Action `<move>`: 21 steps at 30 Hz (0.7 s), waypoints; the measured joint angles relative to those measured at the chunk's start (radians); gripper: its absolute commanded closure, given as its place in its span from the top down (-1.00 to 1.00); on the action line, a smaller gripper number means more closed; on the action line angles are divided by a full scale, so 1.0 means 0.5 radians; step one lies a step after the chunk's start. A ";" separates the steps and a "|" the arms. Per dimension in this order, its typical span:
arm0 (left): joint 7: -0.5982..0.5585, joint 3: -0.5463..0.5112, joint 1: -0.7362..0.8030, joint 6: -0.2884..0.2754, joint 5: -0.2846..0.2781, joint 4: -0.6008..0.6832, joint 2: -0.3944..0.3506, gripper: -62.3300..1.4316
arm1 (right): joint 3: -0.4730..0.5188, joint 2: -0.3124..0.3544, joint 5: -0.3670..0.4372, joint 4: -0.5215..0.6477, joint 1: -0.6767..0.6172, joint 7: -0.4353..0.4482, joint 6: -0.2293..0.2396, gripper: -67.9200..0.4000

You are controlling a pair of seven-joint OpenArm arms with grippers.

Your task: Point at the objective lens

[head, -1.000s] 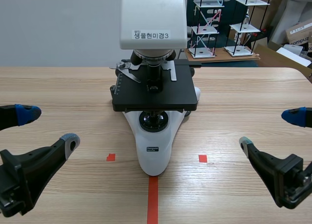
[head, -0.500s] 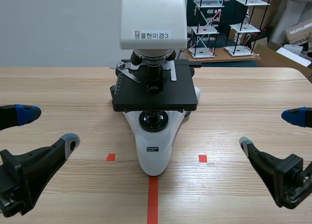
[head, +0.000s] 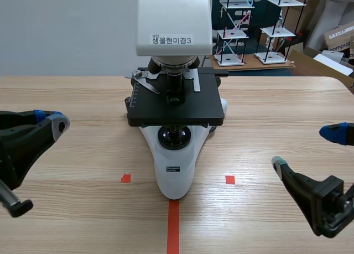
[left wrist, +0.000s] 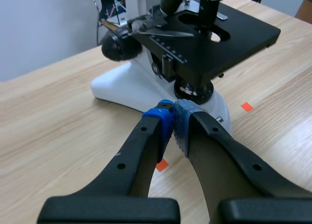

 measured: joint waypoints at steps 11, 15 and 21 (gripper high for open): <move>0.002 0.306 -0.335 -0.008 0.000 -0.227 0.015 -0.91 | 0.000 0.000 0.001 0.000 0.000 0.000 0.000 0.65; 0.003 0.350 -0.472 -0.008 0.000 -0.230 0.074 -0.91 | 0.000 0.000 0.000 0.000 0.000 0.000 0.000 0.65; 0.108 0.455 -0.672 -0.008 -0.001 -0.313 0.127 -0.91 | 0.000 0.000 0.001 0.000 0.000 0.000 0.000 0.65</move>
